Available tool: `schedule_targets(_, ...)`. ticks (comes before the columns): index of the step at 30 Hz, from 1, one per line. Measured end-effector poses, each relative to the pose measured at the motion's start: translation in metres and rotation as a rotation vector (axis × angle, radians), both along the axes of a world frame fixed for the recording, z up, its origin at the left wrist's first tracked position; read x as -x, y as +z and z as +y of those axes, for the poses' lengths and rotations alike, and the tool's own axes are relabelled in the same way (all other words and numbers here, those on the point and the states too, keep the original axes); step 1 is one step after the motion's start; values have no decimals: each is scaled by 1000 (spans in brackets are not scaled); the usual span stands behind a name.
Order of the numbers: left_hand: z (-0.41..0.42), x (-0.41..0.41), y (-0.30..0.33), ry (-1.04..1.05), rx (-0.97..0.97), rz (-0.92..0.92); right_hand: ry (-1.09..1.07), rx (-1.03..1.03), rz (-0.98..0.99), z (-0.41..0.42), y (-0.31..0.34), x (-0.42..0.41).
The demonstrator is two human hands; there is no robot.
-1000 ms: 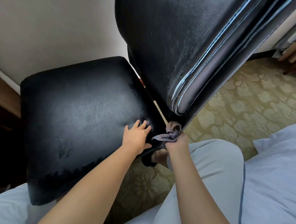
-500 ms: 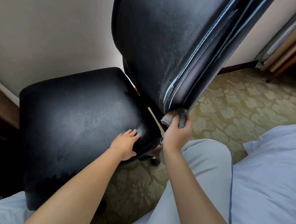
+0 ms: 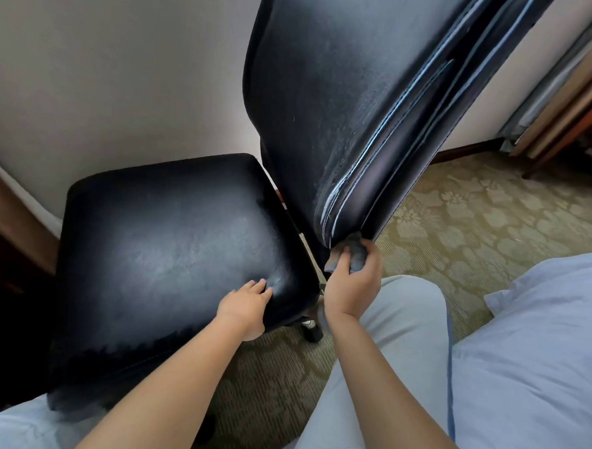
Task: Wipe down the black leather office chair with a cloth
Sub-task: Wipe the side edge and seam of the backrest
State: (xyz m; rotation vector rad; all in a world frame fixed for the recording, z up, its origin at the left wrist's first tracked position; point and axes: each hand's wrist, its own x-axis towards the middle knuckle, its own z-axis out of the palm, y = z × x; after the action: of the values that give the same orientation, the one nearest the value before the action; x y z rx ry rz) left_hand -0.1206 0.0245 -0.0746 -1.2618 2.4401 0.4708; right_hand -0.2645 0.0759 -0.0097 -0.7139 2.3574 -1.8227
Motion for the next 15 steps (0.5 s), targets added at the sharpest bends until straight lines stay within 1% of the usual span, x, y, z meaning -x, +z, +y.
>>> schedule_targets(3,-3,-2,5,5,3,29,11,33,220,2,4,2)
schedule_targets(6,-3,-3,6,11,19,52,21,-97,430,1,-8,-2)
schedule_targets(7,-1,-4,5,9,22,55,30,-141,452,-1,-12,-2)
schedule_targets(8,1,-5,4,6,25,58,39,-181,429,-1,-15,-4)
schedule_targets(11,5,-9,1,3,26,53,101,-401,165,2,-23,-4)
schedule_targets(12,6,-10,0,4,24,52,123,-446,119,5,-27,-4)
schedule_targets(13,6,-10,-1,7,23,52,130,-428,111,8,-27,-4)
schedule_targets(15,6,-12,-2,9,21,54,95,-259,158,10,-16,-6)
